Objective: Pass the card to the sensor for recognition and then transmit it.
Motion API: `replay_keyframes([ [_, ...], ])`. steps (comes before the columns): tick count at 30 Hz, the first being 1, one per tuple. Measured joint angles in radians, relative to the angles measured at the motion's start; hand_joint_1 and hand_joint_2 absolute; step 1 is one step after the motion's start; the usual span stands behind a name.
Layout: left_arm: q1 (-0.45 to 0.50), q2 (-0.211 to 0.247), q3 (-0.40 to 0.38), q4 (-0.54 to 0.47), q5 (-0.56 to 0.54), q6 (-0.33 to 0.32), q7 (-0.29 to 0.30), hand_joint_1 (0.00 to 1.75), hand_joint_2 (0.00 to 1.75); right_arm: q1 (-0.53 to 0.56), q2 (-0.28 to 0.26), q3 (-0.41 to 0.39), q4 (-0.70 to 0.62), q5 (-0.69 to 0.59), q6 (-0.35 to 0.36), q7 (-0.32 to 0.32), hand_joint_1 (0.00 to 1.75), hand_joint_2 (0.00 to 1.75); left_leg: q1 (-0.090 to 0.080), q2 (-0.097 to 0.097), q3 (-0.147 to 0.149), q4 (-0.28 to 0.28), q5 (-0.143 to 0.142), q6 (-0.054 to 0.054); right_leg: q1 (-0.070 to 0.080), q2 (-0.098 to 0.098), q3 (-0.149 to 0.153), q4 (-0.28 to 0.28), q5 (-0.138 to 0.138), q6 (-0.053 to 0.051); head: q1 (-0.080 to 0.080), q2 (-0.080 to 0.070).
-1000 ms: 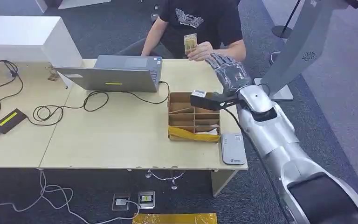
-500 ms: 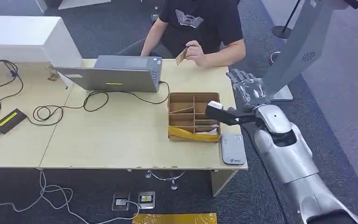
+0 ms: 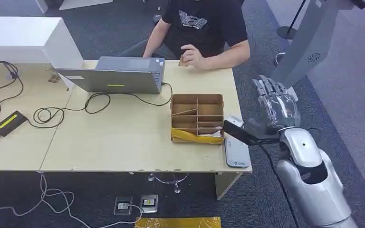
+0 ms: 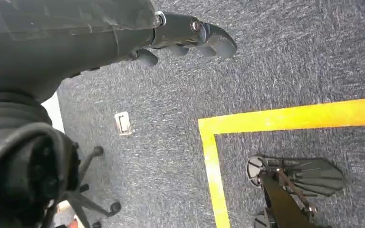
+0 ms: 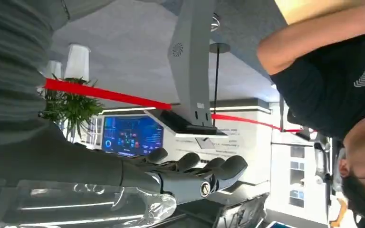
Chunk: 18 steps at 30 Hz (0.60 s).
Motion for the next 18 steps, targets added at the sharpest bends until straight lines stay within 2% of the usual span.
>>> replay_keyframes([
  [8,-0.002,-0.002,0.0,0.0,-0.004,-0.002,0.0,0.0,0.0,0.087,0.018,0.019,-0.026,-0.01,-0.022,-0.01,0.0,1.75,0.0,0.0,0.0,0.0,0.0,0.0,0.0,0.0,0.0,0.0,0.0,0.0,0.0,0.0],
  [18,-0.004,-0.003,0.0,0.0,-0.004,-0.002,0.0,0.0,0.0,0.099,0.045,0.047,-0.021,-0.006,-0.037,0.01,0.0,1.75,0.0,0.0,-0.001,0.0,0.0,0.0,0.0,0.0,0.0,0.0,0.0,0.0,0.0,0.0],
])
